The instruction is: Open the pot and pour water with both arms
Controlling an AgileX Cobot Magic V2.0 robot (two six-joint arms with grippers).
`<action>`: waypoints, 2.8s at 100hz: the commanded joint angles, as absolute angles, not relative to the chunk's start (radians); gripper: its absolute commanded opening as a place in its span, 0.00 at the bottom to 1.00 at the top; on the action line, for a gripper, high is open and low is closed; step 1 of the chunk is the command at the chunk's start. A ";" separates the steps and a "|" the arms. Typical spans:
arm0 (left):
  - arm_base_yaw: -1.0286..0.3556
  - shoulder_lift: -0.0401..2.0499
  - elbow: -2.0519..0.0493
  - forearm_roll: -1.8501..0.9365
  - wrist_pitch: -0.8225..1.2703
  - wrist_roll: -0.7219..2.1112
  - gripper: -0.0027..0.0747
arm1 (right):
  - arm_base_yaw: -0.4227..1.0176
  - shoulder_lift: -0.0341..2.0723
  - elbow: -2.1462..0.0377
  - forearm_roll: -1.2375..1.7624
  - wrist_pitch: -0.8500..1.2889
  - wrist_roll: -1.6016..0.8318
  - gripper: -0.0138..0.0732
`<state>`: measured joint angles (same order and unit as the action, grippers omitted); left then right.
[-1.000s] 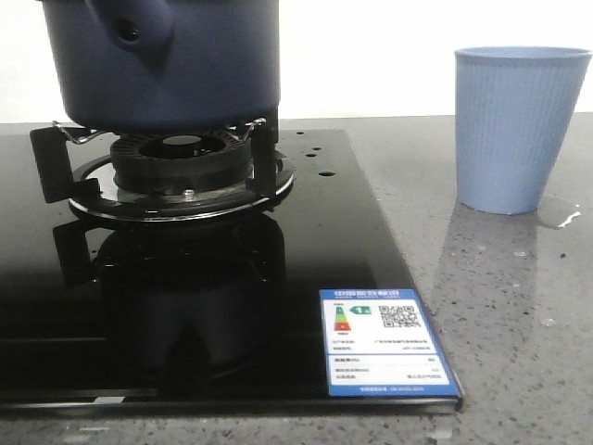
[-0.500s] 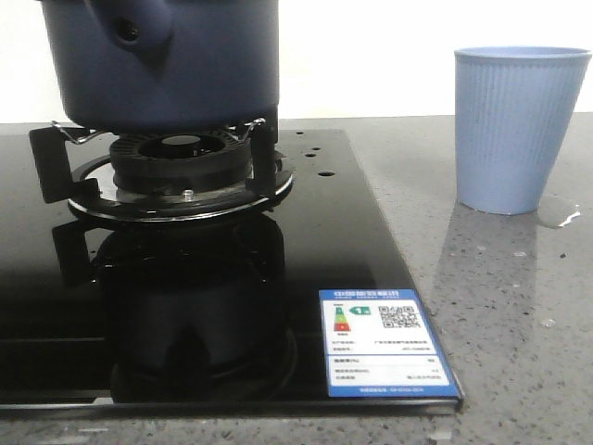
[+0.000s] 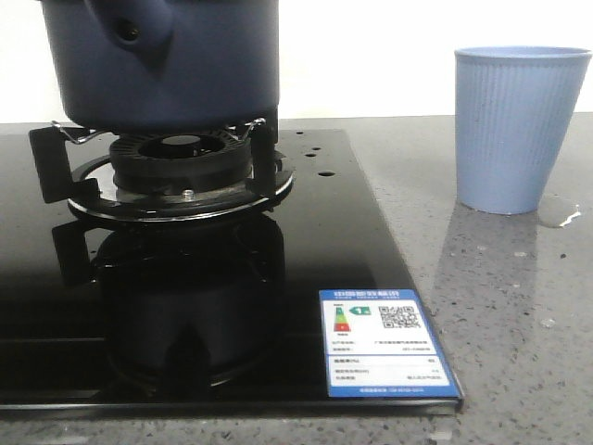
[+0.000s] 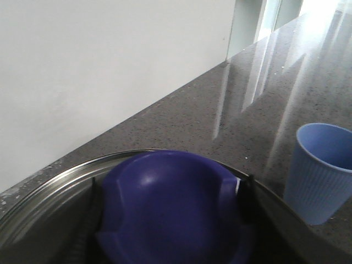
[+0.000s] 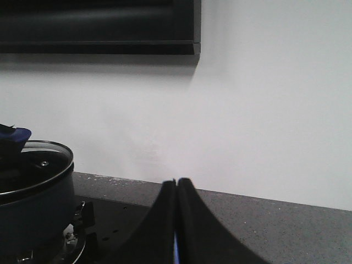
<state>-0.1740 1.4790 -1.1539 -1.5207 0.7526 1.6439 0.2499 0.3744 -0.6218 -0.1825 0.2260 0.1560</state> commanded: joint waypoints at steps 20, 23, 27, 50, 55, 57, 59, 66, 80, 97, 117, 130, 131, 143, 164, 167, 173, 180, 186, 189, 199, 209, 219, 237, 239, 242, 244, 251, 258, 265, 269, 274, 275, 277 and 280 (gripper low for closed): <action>-0.182 1.442 -1.187 -1.610 0.753 1.645 0.44 | 0.244 0.381 -0.656 -0.183 0.160 0.158 0.08; -0.182 1.442 -1.187 -1.610 0.753 1.645 0.44 | 0.244 0.381 -0.656 -0.183 0.160 0.158 0.08; -0.182 1.443 -1.187 -1.610 0.755 1.645 0.44 | 0.244 0.381 -0.656 -0.183 0.160 0.158 0.08; -0.182 1.460 -1.187 -1.622 0.801 1.645 0.44 | 0.244 0.383 -0.654 -0.183 0.161 0.158 0.08; -0.182 1.460 -1.187 -1.622 0.794 1.645 0.44 | 0.244 0.383 -0.654 -0.183 0.161 0.158 0.08; -0.182 1.460 -1.187 -1.622 0.793 1.645 0.44 | 0.244 0.383 -0.654 -0.183 0.161 0.158 0.08; -0.182 1.460 -1.187 -1.625 0.793 1.645 0.44 | 0.244 0.383 -0.654 -0.183 0.161 0.158 0.08; -0.182 1.460 -1.187 -1.625 0.791 1.645 0.44 | 0.244 0.383 -0.654 -0.183 0.161 0.158 0.08; -0.182 1.460 -1.187 -1.625 0.795 1.645 0.44 | 0.244 0.383 -0.654 -0.182 0.161 0.158 0.08; -0.182 1.460 -1.187 -1.577 0.847 1.635 0.44 | 0.244 0.383 -0.654 -0.182 0.161 0.158 0.08; -0.182 1.460 -1.187 -1.488 0.860 1.584 0.44 | 0.244 0.383 -0.654 -0.180 0.161 0.158 0.08; -0.182 1.460 -1.187 -1.492 0.842 1.584 0.45 | 0.244 0.383 -0.654 -0.172 0.161 0.158 0.08; -0.182 1.460 -1.187 -1.492 0.840 1.584 0.45 | 0.244 0.383 -0.654 -0.172 0.161 0.158 0.08; -0.182 1.460 -1.187 -1.523 0.824 1.584 0.63 | 0.244 0.383 -0.654 -0.162 0.161 0.158 0.08; -0.178 1.431 -1.187 -1.638 0.819 1.584 0.81 | 0.244 0.383 -0.654 -0.160 0.181 0.158 0.08; -0.178 1.420 -1.187 -1.645 0.819 1.584 0.79 | 0.244 0.383 -0.654 -0.160 0.186 0.158 0.08; -0.178 1.392 -1.187 -1.654 0.817 1.584 0.74 | 0.244 0.383 -0.654 -0.160 0.192 0.158 0.08; -0.178 1.350 -1.187 -1.652 0.788 1.584 0.63 | 0.244 0.383 -0.654 -0.160 0.199 0.158 0.08; -0.178 1.302 -1.184 -1.647 0.757 1.579 0.52 | 0.244 0.383 -0.654 -0.160 0.206 0.145 0.08; -0.178 1.276 -1.178 -1.647 0.728 1.569 0.47 | 0.244 0.383 -0.654 -0.160 0.215 0.133 0.08; -0.178 1.163 -1.131 -1.646 0.558 1.507 0.35 | 0.244 0.383 -0.654 -0.160 0.266 0.060 0.08; -0.178 1.027 -1.040 -1.645 0.430 1.498 0.30 | 0.244 0.369 -0.650 -0.160 0.325 -0.032 0.07; -0.178 0.867 -0.901 -1.585 0.395 1.498 0.24 | 0.244 0.311 -0.618 -0.160 0.302 -0.113 0.07; -0.178 0.612 -0.606 -1.556 0.395 1.498 0.09 | 0.244 0.169 -0.515 -0.160 0.263 -0.122 0.07; -0.178 0.585 -0.572 -1.556 0.397 1.498 0.06 | 0.244 0.153 -0.504 -0.160 0.258 -0.122 0.07; -0.178 0.542 -0.519 -1.556 0.397 1.498 0.02 | 0.244 0.132 -0.481 -0.155 0.250 -0.122 0.07; -0.178 0.526 -0.500 -1.558 0.399 1.498 0.01 | 0.244 0.118 -0.469 -0.146 0.242 -0.122 0.07; -0.178 0.451 -0.419 -1.571 0.408 1.498 0.01 | 0.244 0.077 -0.439 -0.126 0.225 -0.122 0.07; -0.180 0.389 -0.368 -1.574 0.408 1.498 0.01 | 0.244 0.054 -0.424 -0.119 0.225 -0.122 0.07; -0.180 0.344 -0.339 -1.574 0.406 1.498 0.01 | 0.244 0.051 -0.421 -0.119 0.225 -0.122 0.07; -0.180 0.325 -0.329 -1.574 0.404 1.498 0.01 | 0.244 0.053 -0.421 -0.119 0.225 -0.122 0.07; -0.180 0.313 -0.324 -1.574 0.404 1.498 0.01 | 0.244 0.053 -0.421 -0.119 0.225 -0.122 0.07; -0.180 0.313 -0.322 -1.574 0.404 1.498 0.01 | 0.244 0.053 -0.421 -0.119 0.225 -0.122 0.07; -0.180 0.313 -0.322 -1.574 0.404 1.498 0.01 | 0.244 0.053 -0.421 -0.119 0.225 -0.122 0.07; -0.180 0.313 -0.322 -1.574 0.404 1.498 0.01 | 0.244 0.053 -0.421 -0.119 0.225 -0.122 0.07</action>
<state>-0.1740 0.3126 -0.2993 -1.5322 0.4019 1.5058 0.2499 0.0388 -0.3997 -0.1161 0.3143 -0.1115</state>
